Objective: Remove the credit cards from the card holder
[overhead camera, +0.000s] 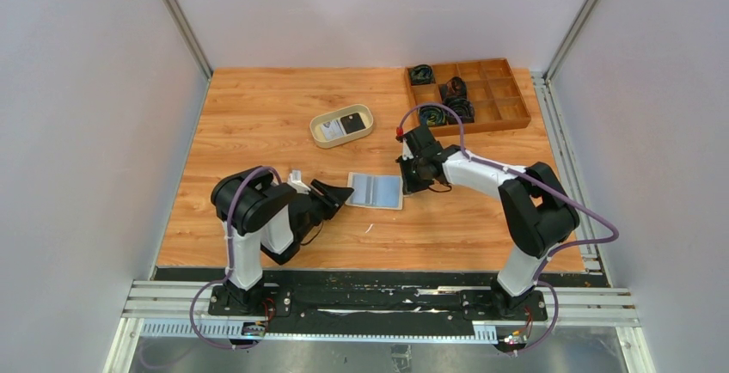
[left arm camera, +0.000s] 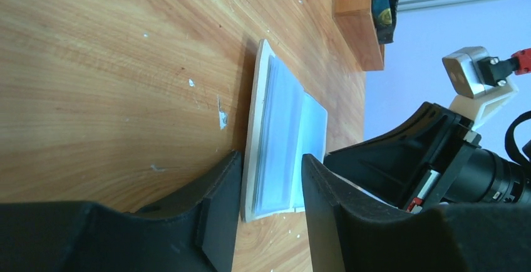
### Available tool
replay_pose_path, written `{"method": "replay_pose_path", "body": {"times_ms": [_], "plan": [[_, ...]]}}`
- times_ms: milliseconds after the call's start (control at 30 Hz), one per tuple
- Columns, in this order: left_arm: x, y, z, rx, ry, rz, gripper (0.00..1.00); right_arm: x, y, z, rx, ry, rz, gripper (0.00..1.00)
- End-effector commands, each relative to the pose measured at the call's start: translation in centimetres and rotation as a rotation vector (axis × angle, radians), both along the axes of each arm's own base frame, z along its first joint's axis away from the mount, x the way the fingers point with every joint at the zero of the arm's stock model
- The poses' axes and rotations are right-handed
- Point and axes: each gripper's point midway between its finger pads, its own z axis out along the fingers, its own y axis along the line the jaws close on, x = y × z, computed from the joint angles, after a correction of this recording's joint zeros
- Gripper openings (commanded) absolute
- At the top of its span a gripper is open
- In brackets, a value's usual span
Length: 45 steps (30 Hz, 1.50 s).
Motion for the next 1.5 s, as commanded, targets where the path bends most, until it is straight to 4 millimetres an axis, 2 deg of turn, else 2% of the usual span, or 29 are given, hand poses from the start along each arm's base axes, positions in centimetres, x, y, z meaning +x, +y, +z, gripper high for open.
{"method": "replay_pose_path", "body": {"times_ms": [0, 133, 300, 533, 1200, 1467], "plan": [[0.3, -1.1, 0.0, -0.017, -0.008, -0.038, 0.46, 0.3, 2.4, 1.1, 0.103, -0.013, 0.140, 0.00], [0.3, -1.0, -0.4, -0.021, 0.008, -0.032, 0.43, 0.4, 3.1, 0.9, 0.127, -0.001, 0.154, 0.00], [0.2, 0.0, -0.6, -0.009, 0.012, 0.008, 0.40, 0.5, 3.1, 0.9, 0.128, -0.004, 0.159, 0.00], [0.1, 1.7, -0.4, 0.006, 0.009, 0.077, 0.41, 0.3, 2.9, 0.8, 0.142, 0.003, 0.151, 0.00], [0.8, 4.2, 0.3, 0.023, -0.021, 0.203, 0.45, -0.4, 3.6, 0.5, 0.193, 0.033, 0.158, 0.00], [1.0, 5.2, 0.2, 0.032, -0.021, 0.251, 0.35, -0.5, 3.8, 0.2, 0.201, 0.045, 0.160, 0.00]]}}
